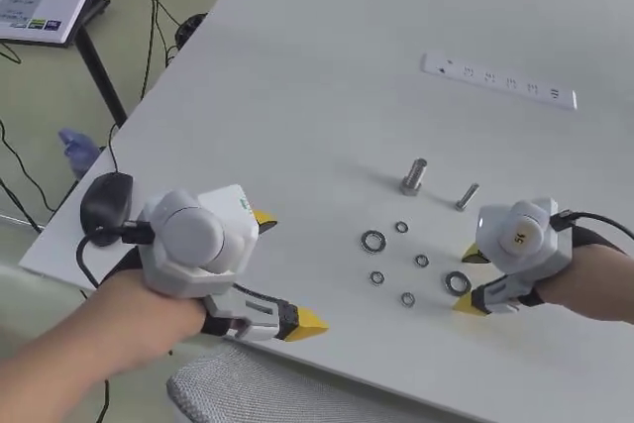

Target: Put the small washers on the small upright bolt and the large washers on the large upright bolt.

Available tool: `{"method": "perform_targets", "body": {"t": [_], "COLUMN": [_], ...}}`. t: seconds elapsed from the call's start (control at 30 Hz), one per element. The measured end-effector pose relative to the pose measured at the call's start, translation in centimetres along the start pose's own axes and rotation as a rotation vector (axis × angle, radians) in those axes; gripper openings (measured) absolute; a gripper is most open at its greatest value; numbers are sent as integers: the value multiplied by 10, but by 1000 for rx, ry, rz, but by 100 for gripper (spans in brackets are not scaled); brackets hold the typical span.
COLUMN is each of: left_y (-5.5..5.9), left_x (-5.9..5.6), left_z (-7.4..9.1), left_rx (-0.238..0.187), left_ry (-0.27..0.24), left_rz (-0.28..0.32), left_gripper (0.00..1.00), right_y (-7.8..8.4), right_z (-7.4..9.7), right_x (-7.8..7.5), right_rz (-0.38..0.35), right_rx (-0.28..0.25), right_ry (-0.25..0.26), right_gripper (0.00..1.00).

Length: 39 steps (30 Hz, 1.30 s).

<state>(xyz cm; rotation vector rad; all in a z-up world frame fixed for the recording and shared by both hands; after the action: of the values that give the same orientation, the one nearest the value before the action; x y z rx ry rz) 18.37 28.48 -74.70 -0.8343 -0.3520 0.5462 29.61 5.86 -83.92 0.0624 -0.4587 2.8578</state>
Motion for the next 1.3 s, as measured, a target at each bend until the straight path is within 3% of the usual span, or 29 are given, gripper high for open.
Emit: {"method": "perform_targets", "body": {"t": [0.2,0.43,0.63,1.0,1.3], "left_y": [3,9,11,5,2], "left_x": [2,-1,-4,-4,-5], "left_z": [1,2,2,6,4], "left_rx": [9,13,17,13,18], "left_ry": [-8,-7,-3,-10,-5], "left_rz": [-1,3,9,11,1], "left_gripper": [82,81,78,77,76], "right_y": [-2,-6,-7,-9,-9], "right_z": [0,-3,-3,-3,-1], "right_x": [3,6,3,2,1], "right_rz": [4,30,53,34,-15], "right_rx": [22,121,159,190,170], "right_ry": [9,32,32,27,8], "right_gripper": [35,30,24,21,21]}}
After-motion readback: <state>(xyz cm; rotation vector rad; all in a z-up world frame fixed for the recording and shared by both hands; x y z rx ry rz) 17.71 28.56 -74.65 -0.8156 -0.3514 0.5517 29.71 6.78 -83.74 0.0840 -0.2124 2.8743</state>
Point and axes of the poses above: the centre of the closed fingertips' face, and the gripper's own axes: z roughly backward along the fingers, x roughly to its left, y roughly out of its underside, the point moved 4 cm from there along z, roughly backward along the fingers, and after that the axes turned 15 degrees about -z, right-handed, at the moved point
